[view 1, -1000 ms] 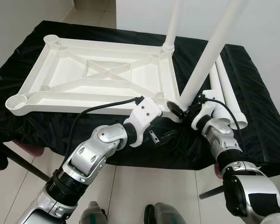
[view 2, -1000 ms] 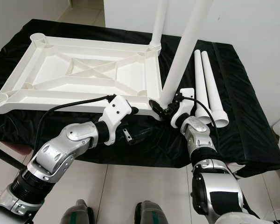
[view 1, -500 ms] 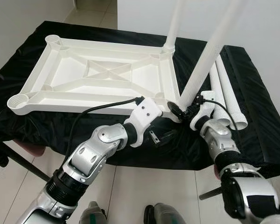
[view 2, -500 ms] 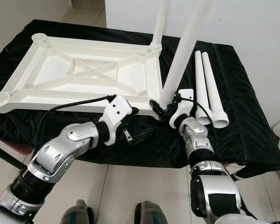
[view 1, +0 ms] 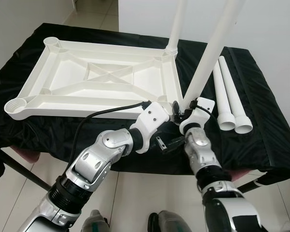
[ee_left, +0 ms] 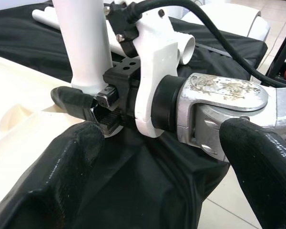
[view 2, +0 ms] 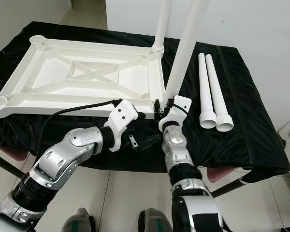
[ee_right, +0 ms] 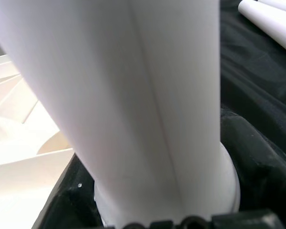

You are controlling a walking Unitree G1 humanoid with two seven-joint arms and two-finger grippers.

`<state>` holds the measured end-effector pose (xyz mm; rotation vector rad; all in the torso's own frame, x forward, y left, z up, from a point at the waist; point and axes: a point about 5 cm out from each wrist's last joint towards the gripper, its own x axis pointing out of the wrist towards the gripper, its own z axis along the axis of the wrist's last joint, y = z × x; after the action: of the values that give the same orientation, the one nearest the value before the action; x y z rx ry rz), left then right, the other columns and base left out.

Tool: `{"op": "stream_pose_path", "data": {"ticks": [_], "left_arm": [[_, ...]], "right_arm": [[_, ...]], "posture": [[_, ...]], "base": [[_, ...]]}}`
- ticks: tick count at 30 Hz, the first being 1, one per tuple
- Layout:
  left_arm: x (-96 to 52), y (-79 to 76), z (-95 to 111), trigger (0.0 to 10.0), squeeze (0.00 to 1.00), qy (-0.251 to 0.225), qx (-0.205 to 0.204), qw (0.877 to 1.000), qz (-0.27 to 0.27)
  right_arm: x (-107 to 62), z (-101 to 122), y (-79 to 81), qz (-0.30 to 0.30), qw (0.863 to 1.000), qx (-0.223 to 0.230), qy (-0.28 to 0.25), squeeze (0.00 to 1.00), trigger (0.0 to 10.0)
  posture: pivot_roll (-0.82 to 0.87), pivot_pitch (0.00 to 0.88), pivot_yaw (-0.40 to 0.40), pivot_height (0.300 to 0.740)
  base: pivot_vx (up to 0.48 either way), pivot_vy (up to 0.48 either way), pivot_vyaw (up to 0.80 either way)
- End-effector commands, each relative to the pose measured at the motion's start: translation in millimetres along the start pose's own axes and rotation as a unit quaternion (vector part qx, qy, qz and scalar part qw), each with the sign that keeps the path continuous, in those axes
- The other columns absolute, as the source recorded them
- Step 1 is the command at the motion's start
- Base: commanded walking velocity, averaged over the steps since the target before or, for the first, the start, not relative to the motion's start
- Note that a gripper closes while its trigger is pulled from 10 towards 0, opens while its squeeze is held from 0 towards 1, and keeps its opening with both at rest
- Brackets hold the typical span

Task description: Building children table

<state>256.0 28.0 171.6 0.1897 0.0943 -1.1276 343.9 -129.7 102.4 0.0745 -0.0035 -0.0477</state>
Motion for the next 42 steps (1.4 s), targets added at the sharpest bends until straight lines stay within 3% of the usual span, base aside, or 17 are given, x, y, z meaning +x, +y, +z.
{"op": "stream_pose_path", "data": {"ticks": [1, 5, 6, 7, 11, 12, 13, 14, 26, 29, 30, 31, 32, 42], "left_arm": [[0.0, -4.0, -2, 10.0, 0.00, 0.008, -0.001, 1.000, -0.022], [-0.3, -4.2, -3, 10.0, 0.00, 0.008, -0.001, 1.000, -0.022], [-0.4, -4.0, -2, 10.0, 0.00, 0.008, -0.002, 1.000, -0.022], [-0.5, -3.7, -2, 10.0, 0.00, 0.008, -0.002, 1.000, -0.022], [-0.6, -3.2, -2, 10.0, 0.00, 0.008, -0.002, 1.000, -0.021], [-0.6, -3.2, -2, 10.0, 0.00, 0.008, -0.002, 1.000, -0.020], [-0.6, -3.2, -2, 10.0, 0.00, 0.008, -0.002, 1.000, -0.020], [-0.5, -3.4, -2, 10.0, 0.00, 0.008, -0.002, 1.000, -0.020], [0.0, -4.1, -2, 10.0, 0.00, 0.010, -0.002, 1.000, -0.020], [-1.0, -2.8, -3, 10.0, 0.00, 0.011, -0.002, 1.000, -0.017], [-1.2, -2.4, -3, 10.0, 0.00, 0.011, -0.003, 1.000, -0.015], [-1.2, -2.4, -3, 10.0, 0.00, 0.011, -0.003, 1.000, -0.015], [-1.3, -1.9, -3, 10.0, 0.00, 0.012, -0.003, 1.000, -0.013], [-1.0, 3.6, -5, 10.0, 0.00, 0.013, -0.003, 1.000, 0.006]], "right_arm": [[-7.0, -17, 1.6, -0.012, 0.999, -0.020, 0.040, 0.00, 0.0], [-7.9, -16, 3.3, -0.009, 0.999, -0.021, 0.038, 0.00, 0.0], [-8.8, -15, 3.8, -0.014, 0.999, -0.026, 0.038, 0.00, 4.7], [-8.9, -14, 3.2, -0.019, 0.999, -0.027, 0.038, 0.00, 10.0], [-8.7, -12, 2.2, -0.021, 0.999, -0.024, 0.036, 0.00, 10.0], [-8.5, -11, 1.2, -0.022, 0.999, -0.027, 0.031, 0.33, 10.0], [-8.5, -11, 1.2, -0.022, 0.999, -0.027, 0.031, 0.33, 10.0], [-8.6, -8, 1.6, -0.009, 0.999, -0.031, 0.019, 1.00, 10.0], [-10.4, 5, -4.1, 0.076, 0.997, -0.022, -0.018, 1.00, 10.0], [-3.7, 20, -12.6, 0.151, 0.988, -0.024, -0.035, 1.00, 10.0], [-0.6, 25, -15.7, 0.172, 0.984, -0.024, -0.038, 0.07, 10.0], [-0.6, 25, -15.7, 0.172, 0.984, -0.024, -0.038, 0.07, 10.0], [2.5, 29, -18.8, 0.184, 0.982, -0.031, -0.040, 0.00, 10.0], [15.2, 45, -29.9, 0.221, 0.973, -0.047, -0.048, 0.00, 10.0]], "posture": [[-0.02, 0.027, -0.059, 0.740], [-0.02, 0.030, -0.061, 0.740], [-0.02, 0.029, -0.062, 0.740], [-0.02, 0.029, -0.060, 0.740], [-0.02, 0.029, -0.060, 0.740], [-0.02, 0.029, -0.061, 0.740], [-0.02, 0.029, -0.061, 0.740], [-0.02, 0.029, -0.061, 0.740], [-0.03, 0.031, -0.057, 0.740], [-0.02, 0.029, -0.055, 0.740], [-0.02, 0.025, -0.053, 0.740], [-0.02, 0.025, -0.053, 0.740], [-0.02, 0.025, -0.053, 0.740], [-0.01, 0.011, -0.065, 0.740]], "base": [[0.000, 0.000, 0.00], [0.000, 0.000, 0.00], [0.000, 0.000, 0.00], [0.000, 0.000, 0.00], [0.000, 0.000, 0.00], [0.000, 0.000, 0.00], [0.000, 0.000, 0.00], [0.000, 0.000, 0.00], [0.000, 0.000, 0.00], [0.000, 0.000, 0.00], [0.000, 0.000, 0.00], [0.000, 0.000, 0.00], [0.000, 0.000, 0.00], [0.000, 0.000, 0.00]]}}
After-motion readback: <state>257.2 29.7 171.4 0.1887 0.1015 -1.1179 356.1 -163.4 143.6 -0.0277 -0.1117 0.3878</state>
